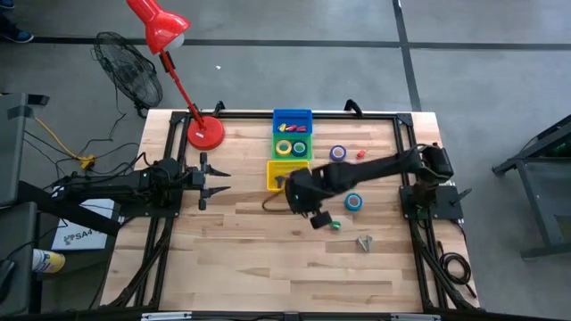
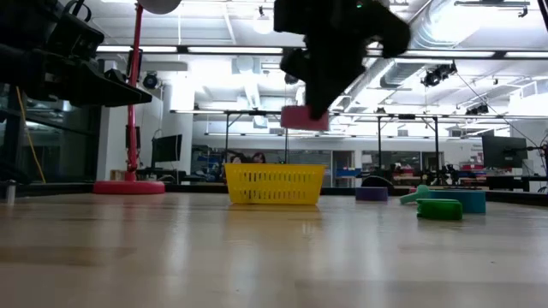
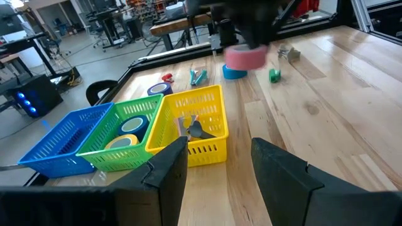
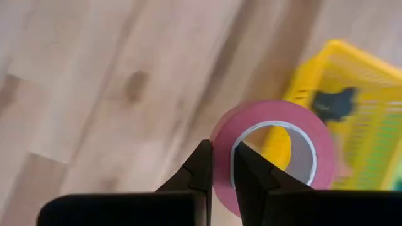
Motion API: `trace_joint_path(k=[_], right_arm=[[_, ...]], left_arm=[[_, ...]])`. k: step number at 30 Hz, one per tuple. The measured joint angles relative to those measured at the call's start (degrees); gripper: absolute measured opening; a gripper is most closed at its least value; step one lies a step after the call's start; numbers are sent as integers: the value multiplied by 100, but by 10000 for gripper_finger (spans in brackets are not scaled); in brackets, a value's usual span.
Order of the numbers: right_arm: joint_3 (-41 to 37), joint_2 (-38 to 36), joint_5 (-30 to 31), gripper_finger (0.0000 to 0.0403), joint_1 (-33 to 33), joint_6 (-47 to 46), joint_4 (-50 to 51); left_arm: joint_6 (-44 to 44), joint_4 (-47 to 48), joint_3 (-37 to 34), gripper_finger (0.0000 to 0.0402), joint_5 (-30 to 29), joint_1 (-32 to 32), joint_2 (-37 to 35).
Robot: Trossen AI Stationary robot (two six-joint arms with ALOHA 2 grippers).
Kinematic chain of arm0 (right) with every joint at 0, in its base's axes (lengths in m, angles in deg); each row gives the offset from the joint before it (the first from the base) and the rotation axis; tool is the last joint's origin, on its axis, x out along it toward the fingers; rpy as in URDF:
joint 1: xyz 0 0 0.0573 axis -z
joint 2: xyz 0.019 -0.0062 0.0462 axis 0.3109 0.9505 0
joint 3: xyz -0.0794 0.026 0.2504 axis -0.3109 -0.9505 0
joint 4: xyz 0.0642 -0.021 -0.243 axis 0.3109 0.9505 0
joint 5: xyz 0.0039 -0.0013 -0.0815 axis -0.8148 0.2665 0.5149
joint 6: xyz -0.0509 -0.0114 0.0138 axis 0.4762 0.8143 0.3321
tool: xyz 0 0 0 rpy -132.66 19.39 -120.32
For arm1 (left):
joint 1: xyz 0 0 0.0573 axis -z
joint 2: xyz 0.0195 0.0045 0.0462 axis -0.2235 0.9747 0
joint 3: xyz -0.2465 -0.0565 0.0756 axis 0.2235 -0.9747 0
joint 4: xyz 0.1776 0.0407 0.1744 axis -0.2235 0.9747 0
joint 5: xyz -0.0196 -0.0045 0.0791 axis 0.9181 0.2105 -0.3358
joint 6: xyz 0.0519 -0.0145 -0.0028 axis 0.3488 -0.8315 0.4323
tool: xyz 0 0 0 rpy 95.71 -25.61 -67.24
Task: Pick and place Stapler, Stapler remover, tape
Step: Put the pink tape into the green bin
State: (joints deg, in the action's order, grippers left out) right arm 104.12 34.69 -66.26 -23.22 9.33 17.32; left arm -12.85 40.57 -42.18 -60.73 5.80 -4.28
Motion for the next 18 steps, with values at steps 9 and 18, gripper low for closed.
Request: trace_joint_path(k=[9,18], right_arm=[[315,0,121,30,1007,150,-29],[535,56,129,31,1854,-1131,-154]], left_arm=[[0,0,0,172,-1,1,0],[0,0,0,172,-2,0,0]])
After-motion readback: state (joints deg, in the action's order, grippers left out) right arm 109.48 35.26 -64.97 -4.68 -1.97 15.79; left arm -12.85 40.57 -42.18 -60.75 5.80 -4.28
